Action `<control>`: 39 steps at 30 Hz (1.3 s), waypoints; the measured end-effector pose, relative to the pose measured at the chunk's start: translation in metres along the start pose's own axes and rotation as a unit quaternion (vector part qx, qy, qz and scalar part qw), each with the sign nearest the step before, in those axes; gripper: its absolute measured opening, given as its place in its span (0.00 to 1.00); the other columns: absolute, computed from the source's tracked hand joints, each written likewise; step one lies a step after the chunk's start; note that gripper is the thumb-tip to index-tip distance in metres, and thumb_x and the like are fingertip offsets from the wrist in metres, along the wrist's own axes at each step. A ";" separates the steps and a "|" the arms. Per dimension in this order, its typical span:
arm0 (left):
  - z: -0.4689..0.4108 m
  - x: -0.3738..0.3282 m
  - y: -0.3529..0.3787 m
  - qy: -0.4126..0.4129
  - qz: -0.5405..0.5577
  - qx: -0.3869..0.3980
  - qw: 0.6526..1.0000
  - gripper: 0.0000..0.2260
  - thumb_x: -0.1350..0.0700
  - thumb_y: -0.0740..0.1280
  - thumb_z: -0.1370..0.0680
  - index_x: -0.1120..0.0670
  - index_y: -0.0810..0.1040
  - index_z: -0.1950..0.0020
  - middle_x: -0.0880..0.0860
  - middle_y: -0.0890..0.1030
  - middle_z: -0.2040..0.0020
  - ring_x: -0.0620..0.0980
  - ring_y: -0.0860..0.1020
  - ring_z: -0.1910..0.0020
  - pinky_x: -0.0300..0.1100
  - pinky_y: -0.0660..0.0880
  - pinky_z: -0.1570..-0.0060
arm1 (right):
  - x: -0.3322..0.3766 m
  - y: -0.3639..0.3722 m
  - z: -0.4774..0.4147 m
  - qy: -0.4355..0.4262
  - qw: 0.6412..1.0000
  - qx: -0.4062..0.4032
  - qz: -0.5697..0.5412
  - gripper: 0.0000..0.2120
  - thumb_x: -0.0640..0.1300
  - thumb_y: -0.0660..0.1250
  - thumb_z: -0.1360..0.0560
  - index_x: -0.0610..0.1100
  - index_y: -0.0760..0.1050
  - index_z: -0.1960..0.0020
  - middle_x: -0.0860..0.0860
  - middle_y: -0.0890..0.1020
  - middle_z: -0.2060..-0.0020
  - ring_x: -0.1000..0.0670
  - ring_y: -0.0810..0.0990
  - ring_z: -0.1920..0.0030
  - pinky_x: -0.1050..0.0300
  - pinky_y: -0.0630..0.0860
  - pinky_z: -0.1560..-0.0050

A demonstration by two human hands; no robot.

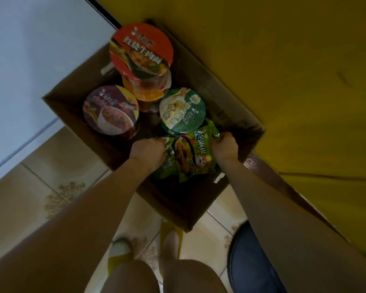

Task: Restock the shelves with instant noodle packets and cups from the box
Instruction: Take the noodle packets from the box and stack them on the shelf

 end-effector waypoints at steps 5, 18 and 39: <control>-0.047 -0.004 0.040 -0.023 -0.030 0.091 0.995 0.14 0.48 0.60 0.21 0.56 0.74 0.44 0.55 0.78 0.48 0.54 0.77 0.50 0.43 0.70 0.61 | -0.023 0.027 -0.030 0.036 0.999 -0.004 -0.004 0.20 0.45 0.60 0.21 0.36 0.65 0.34 0.38 0.74 0.38 0.39 0.73 0.38 0.50 0.71 0.45; -0.087 -0.001 0.070 -0.049 0.027 0.147 0.988 0.14 0.63 0.59 0.22 0.61 0.71 0.36 0.60 0.73 0.37 0.58 0.73 0.39 0.48 0.72 0.45 | -0.039 0.061 -0.045 0.100 0.994 0.040 0.034 0.16 0.39 0.67 0.26 0.35 0.73 0.40 0.40 0.77 0.41 0.42 0.75 0.39 0.57 0.70 0.52; 0.072 0.000 -0.095 -0.115 0.258 -0.082 0.956 0.06 0.70 0.59 0.24 0.68 0.75 0.53 0.67 0.78 0.52 0.64 0.77 0.52 0.49 0.70 0.59 | 0.027 -0.060 0.097 -0.006 0.998 -0.050 0.026 0.20 0.46 0.64 0.24 0.35 0.65 0.39 0.38 0.73 0.41 0.37 0.75 0.45 0.52 0.69 0.58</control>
Point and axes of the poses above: each hand's wrist, its own z-axis away from the middle knuckle, its own y-axis out of the palm, x = y × z, the point moved 3 cm from there along -z, towards the middle knuckle
